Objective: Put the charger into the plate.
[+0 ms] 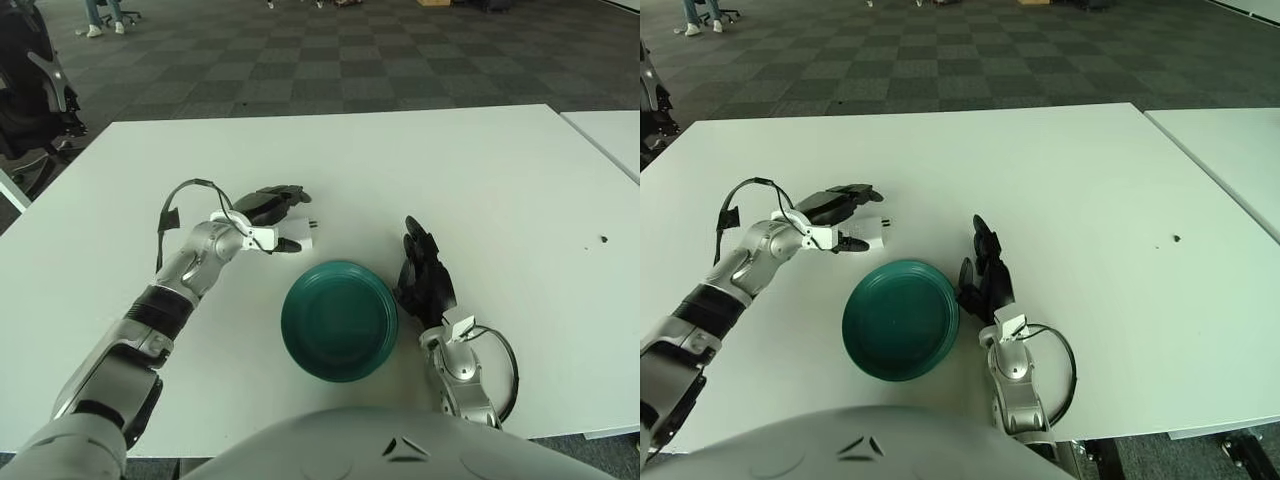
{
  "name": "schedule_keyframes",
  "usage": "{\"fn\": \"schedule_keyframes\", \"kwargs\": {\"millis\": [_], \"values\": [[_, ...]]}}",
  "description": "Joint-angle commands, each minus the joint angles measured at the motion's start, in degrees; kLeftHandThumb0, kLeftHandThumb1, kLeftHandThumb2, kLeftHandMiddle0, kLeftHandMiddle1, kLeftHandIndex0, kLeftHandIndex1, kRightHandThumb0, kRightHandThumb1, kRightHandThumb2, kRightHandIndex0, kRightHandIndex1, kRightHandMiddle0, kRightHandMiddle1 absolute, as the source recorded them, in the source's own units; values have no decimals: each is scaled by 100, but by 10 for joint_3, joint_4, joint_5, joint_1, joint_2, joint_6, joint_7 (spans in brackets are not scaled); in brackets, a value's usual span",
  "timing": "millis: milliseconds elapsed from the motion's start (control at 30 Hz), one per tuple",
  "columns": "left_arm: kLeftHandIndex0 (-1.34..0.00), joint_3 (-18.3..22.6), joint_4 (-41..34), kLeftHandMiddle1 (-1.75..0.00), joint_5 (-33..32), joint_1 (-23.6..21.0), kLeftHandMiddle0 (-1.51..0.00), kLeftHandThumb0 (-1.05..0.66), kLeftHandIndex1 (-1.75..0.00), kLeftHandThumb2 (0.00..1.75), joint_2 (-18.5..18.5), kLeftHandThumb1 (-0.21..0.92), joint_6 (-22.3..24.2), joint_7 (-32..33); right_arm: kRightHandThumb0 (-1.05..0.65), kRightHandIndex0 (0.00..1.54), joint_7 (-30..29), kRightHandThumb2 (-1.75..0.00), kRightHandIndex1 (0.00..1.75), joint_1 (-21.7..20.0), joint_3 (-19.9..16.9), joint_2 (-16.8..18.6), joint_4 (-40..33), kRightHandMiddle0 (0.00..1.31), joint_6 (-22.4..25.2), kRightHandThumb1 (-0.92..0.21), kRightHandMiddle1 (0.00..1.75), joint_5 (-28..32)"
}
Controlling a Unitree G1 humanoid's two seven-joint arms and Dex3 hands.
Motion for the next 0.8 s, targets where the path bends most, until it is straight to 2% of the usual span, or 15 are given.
{"fn": "schedule_keyframes", "kwargs": {"millis": [0, 233, 467, 567, 767], "values": [[0, -13, 35, 0, 11, -27, -7, -105, -76, 50, -4, 92, -8, -3, -93, 8, -6, -96, 1, 32, -1, -3, 70, 0, 50, -92, 35, -6], [0, -38, 120, 0, 23, -64, -5, -105, -61, 51, -36, 92, -16, 13, -94, 8, 4, -96, 0, 31, 1, -7, 76, 0, 39, -92, 37, -1], [0, -47, 185, 0, 25, -83, -5, -105, -57, 53, -52, 92, -31, 29, -95, 7, 14, -97, 0, 31, 1, -11, 76, 0, 35, -92, 35, 4], [0, -52, 211, -1, 26, -88, -6, -105, -58, 54, -56, 92, -40, 37, -94, 6, 16, -97, 0, 30, -2, -9, 76, 0, 38, -92, 33, 7], [0, -62, 277, -2, 30, -103, -11, -105, -70, 54, -68, 92, -57, 67, -91, 3, 16, -95, 0, 26, -7, -9, 82, 0, 36, -92, 26, 9]]}}
